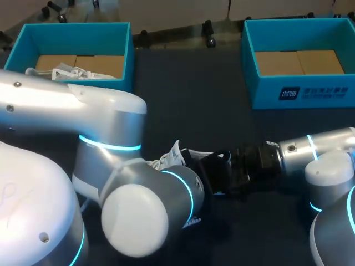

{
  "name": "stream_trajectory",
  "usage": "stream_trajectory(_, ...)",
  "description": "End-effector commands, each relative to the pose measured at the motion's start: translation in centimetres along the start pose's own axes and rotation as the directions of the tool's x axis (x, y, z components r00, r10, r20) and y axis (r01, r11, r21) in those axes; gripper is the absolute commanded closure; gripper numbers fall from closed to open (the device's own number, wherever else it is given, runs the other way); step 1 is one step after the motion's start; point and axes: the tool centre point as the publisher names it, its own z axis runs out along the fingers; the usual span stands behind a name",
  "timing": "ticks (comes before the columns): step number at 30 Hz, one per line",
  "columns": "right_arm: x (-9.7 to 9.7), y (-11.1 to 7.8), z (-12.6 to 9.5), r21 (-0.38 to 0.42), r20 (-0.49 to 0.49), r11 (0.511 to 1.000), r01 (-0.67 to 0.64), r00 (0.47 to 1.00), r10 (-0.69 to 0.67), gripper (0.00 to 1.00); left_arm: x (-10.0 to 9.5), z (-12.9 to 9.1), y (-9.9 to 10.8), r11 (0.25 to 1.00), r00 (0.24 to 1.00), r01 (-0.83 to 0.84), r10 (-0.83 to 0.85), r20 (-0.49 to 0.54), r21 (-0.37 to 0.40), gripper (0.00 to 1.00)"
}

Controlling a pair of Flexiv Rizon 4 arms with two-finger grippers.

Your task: Take the shoe out of the shoebox, open the shoe tongue, remove and reinsert the insole, then place the shoe into the shoebox

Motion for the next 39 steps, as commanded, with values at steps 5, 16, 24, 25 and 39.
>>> stream_trajectory(5, 0.1, 0.0, 0.2, 0.004, 0.001, 1.0, 0.0, 1.0, 0.0, 1.0, 2.0, 1.1, -1.1, 0.999, 0.998, -0.002, 0.004, 0.064, -0.034, 0.62)
stream_trajectory(16, 0.1, 0.0, 0.2, 0.004, 0.001, 1.0, 0.0, 1.0, 0.0, 1.0, 1.0, 2.0, -0.6, 0.998, 0.996, 0.029, -0.025, 0.082, -0.048, 0.66)
stream_trajectory(24, 0.1, 0.0, 0.2, 0.004, 0.001, 1.0, 0.0, 1.0, 0.0, 1.0, 0.1, 2.7, -0.1, 0.998, 0.994, 0.036, -0.031, 0.104, -0.05, 0.69)
stream_trajectory(25, 0.1, 0.0, 0.2, 0.004, 0.001, 1.0, 0.0, 1.0, 0.0, 1.0, 0.1, 2.7, 0.0, 0.998, 0.994, 0.036, -0.03, 0.105, -0.051, 0.69)
stream_trajectory(39, 0.1, 0.0, 0.2, 0.004, 0.001, 1.0, 0.0, 1.0, 0.0, 1.0, -0.8, 3.0, 0.8, 0.998, 0.993, 0.038, -0.032, 0.113, -0.05, 0.73)
